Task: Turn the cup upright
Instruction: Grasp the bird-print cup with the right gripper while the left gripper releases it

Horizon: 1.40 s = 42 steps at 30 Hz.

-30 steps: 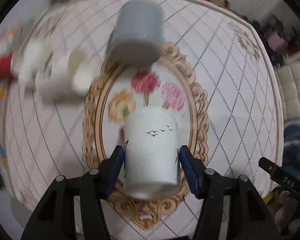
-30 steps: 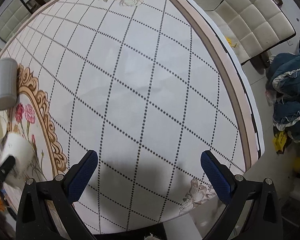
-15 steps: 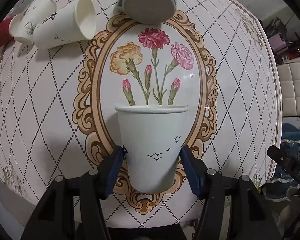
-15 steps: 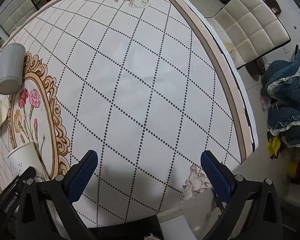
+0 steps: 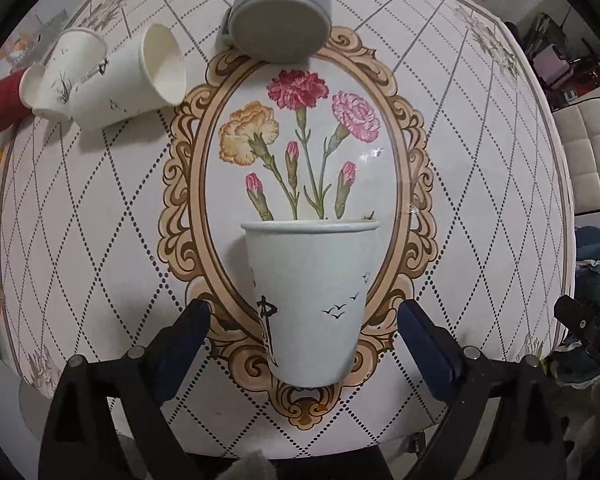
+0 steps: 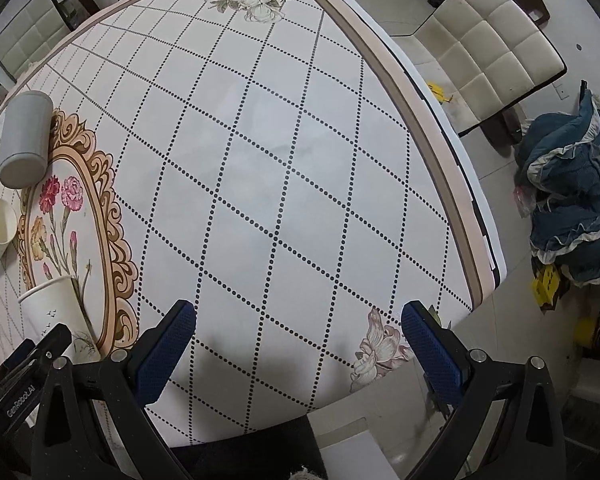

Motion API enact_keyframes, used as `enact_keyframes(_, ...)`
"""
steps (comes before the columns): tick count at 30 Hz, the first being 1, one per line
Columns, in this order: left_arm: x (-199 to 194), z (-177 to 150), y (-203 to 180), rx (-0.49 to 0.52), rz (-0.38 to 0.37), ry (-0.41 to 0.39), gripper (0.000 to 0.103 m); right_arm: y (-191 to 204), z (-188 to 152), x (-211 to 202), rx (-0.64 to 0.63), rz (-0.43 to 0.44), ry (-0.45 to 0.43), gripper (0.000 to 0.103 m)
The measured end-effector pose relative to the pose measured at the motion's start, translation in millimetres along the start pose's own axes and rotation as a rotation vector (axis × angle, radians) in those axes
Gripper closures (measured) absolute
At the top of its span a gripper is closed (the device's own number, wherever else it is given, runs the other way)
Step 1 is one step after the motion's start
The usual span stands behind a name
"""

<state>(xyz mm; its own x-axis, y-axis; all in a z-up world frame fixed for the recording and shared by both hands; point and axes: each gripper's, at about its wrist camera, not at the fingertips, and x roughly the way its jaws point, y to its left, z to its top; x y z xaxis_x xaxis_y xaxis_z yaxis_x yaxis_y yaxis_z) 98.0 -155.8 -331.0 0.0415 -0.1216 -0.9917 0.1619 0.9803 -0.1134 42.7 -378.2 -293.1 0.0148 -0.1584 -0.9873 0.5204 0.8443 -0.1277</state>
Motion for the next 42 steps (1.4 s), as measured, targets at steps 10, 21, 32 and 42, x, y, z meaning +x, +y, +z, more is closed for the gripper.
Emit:
enact_keyframes(10,-68.0,-0.9,20.8,0.064,0.121,-0.147,0.007,11.4,4.2,-35.2,-0.01,0.022,-0.056,0.0)
enact_keyframes(21,-84.0,-22.4,115.9,-0.03,0.31,-0.221,0.007,99.0,-16.3,-54.6,-0.187,0.074,-0.065,0.0)
enact_keyframes(32,-15.3,-40.8,179.9,-0.15,0.34,-0.097,0.0,200.9,-40.8,-12.5,-0.384,0.078,0.031,0.003)
enact_keyframes(42,5.7,-47.8,176.8,-0.129,0.29,-0.035,0.0,222.7,-44.9,22.3,-0.413,0.13,0.161,0.021)
